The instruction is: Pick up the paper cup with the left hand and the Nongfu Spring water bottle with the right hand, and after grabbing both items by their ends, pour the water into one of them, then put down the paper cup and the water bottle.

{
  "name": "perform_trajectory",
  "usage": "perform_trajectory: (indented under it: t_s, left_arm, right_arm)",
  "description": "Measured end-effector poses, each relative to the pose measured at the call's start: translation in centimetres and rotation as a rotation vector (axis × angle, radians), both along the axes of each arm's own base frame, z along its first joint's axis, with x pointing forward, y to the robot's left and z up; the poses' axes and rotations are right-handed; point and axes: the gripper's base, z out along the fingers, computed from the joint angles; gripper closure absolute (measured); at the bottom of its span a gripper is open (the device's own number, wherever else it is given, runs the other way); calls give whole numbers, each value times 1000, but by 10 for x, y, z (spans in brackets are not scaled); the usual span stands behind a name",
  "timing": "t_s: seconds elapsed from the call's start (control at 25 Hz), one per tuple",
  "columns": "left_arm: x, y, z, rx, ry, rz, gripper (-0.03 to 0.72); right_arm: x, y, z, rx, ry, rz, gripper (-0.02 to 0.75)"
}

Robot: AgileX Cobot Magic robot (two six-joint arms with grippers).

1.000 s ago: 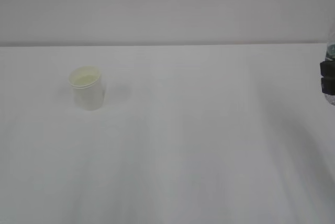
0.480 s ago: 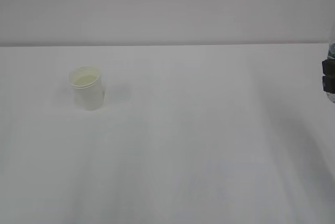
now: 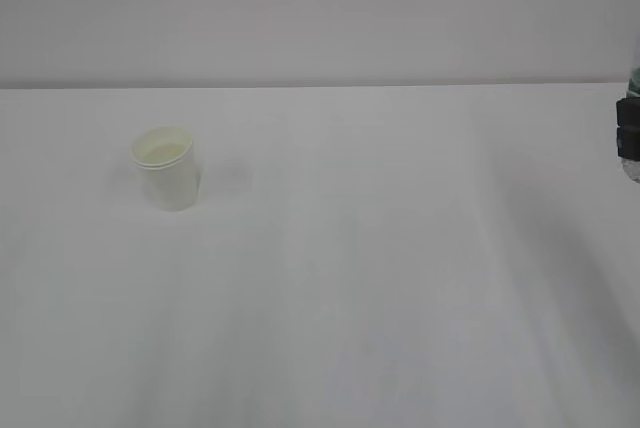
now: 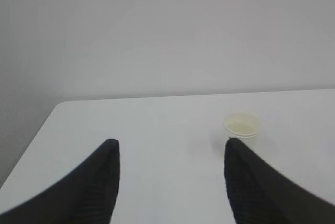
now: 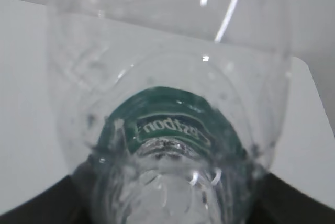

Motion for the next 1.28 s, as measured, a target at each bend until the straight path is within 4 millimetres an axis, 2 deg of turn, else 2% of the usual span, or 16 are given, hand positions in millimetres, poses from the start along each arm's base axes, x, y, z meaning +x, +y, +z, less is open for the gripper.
perform_trajectory:
  t_s: [0.6,1.28]
  left_arm:
    - [0,0,0,0,0,0,256]
    - [0,0,0,0,0,0,300]
  right_arm:
    - [0,1,-1,-47,16,39,335]
    - [-2,10,-5,-5,60,127,335]
